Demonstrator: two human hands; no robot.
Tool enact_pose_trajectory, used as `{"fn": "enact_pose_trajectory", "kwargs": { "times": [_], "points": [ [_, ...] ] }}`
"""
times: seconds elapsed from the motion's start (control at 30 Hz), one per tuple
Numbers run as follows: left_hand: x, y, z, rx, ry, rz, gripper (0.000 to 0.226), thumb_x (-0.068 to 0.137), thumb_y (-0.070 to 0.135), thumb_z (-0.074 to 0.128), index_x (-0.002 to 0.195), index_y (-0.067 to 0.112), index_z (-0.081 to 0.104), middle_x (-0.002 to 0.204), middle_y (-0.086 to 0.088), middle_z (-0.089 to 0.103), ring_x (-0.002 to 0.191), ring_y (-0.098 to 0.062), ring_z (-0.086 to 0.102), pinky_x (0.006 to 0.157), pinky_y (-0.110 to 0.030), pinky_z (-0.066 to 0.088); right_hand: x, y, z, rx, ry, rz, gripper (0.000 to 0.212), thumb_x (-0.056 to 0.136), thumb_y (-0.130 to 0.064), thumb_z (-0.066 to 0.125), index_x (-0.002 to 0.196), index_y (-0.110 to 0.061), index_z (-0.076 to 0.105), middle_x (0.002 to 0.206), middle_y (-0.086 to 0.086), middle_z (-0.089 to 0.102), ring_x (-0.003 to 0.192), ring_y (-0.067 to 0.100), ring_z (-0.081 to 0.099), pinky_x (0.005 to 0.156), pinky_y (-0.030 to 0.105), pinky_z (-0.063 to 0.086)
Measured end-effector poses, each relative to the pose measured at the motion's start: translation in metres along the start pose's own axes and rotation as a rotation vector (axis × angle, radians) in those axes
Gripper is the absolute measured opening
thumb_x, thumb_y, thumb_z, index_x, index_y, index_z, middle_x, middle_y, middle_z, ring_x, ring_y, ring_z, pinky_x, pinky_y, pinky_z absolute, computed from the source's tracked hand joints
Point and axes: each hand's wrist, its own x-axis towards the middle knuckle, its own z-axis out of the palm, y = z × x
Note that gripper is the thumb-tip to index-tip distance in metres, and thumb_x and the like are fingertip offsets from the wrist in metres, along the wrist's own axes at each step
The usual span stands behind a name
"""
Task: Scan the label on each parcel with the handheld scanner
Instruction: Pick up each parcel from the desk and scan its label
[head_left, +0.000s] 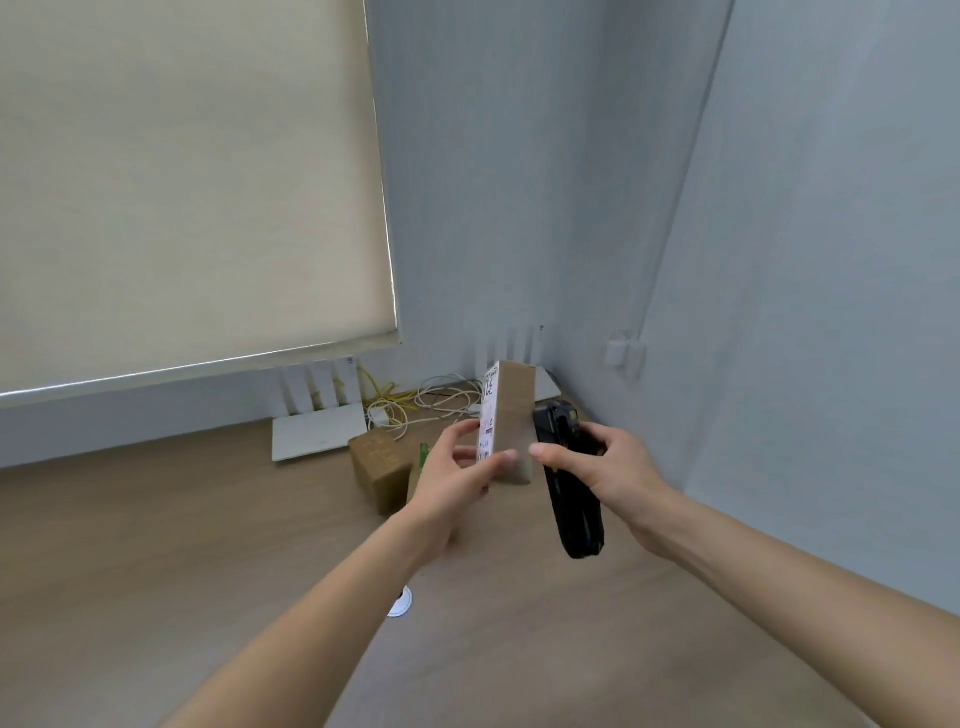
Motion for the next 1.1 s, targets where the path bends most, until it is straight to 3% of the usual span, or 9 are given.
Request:
{"fn": "enact_pose_trajectory", "kwargs": {
  "times": [0.17,0.37,0.43,0.53,0.7,0.8,0.93,1.1],
  "points": [
    [-0.038,0.041,-0.011,0.096,0.035,0.089,0.07,0.078,0.031,0.086,0.138,0.036,0.05,0.114,-0.001,0.062,0.104,-0.019,0.067,0.09,-0.034,0.059,-0.028,-0.047,0.008,0.007,-0.093,-0.036,0.029,0.077,-0.038,0.089,0.101,-0.025,0.079,0.08,-0.013,0.077,0.076,0.002,0.072,0.066,0.017,0.05],
    [-0.084,0.084,-0.011,-0.08,0.021,0.059,0.041,0.097,0.033,0.065,0.137,0.029,0.058,0.12,-0.004,0.071,0.108,-0.02,0.07,0.091,-0.036,0.057,-0.064,-0.089,0.005,0.051,-0.124,-0.086,0.03,0.078,-0.037,0.089,0.102,-0.024,0.079,0.078,-0.013,0.076,0.079,0.008,0.072,0.07,0.021,0.051],
    [-0.102,0.092,-0.009,-0.069,0.055,0.082,0.041,0.095,0.025,0.068,0.136,0.027,0.058,0.115,-0.011,0.07,0.107,-0.026,0.07,0.09,-0.039,0.059,-0.079,-0.099,0.001,0.054,-0.132,-0.101,0.03,0.078,-0.035,0.089,0.104,-0.023,0.079,0.079,-0.013,0.077,0.076,0.005,0.072,0.065,0.017,0.051],
    [-0.13,0.101,-0.006,-0.034,0.099,0.105,0.045,0.089,0.024,0.076,0.129,0.03,0.056,0.105,-0.006,0.072,0.103,-0.026,0.072,0.094,-0.047,0.058,-0.104,-0.11,-0.006,0.048,-0.139,-0.122,0.035,0.078,-0.034,0.09,0.109,-0.022,0.079,0.086,-0.01,0.079,0.077,0.003,0.073,0.062,0.013,0.051],
    [-0.174,0.119,-0.008,-0.025,0.095,0.094,0.039,0.086,0.026,0.08,0.122,0.023,0.067,0.105,-0.001,0.078,0.101,-0.022,0.074,0.097,-0.045,0.057,-0.143,-0.126,-0.015,0.04,-0.184,-0.137,0.041,0.076,-0.033,0.091,0.113,-0.022,0.078,0.097,-0.007,0.08,0.085,0.005,0.076,0.067,0.013,0.053],
    [-0.196,0.128,-0.009,-0.133,0.14,0.059,0.043,0.085,0.021,0.081,0.122,0.016,0.059,0.113,-0.011,0.075,0.098,-0.027,0.075,0.092,-0.052,0.059,-0.163,-0.135,-0.017,0.035,-0.236,-0.137,0.04,0.078,-0.034,0.09,0.114,-0.022,0.078,0.098,-0.006,0.081,0.087,0.008,0.076,0.069,0.017,0.053],
    [-0.231,0.138,-0.014,-0.222,0.151,0.037,0.044,0.088,0.015,0.077,0.126,0.011,0.055,0.108,-0.013,0.076,0.092,-0.03,0.076,0.076,-0.045,0.063,-0.187,-0.15,-0.017,0.003,-0.291,-0.139,0.038,0.078,-0.033,0.089,0.113,-0.023,0.078,0.096,-0.006,0.081,0.083,0.006,0.076,0.065,0.015,0.053],
    [-0.271,0.154,-0.039,-0.207,0.106,0.03,0.08,0.083,0.004,0.079,0.148,0.025,0.038,0.112,-0.014,0.075,0.097,-0.035,0.075,0.078,-0.051,0.062,-0.211,-0.17,-0.014,-0.11,-0.389,-0.153,0.035,0.077,-0.031,0.091,0.109,-0.023,0.08,0.097,-0.004,0.081,0.09,0.012,0.077,0.071,0.019,0.056]
  ]
}}
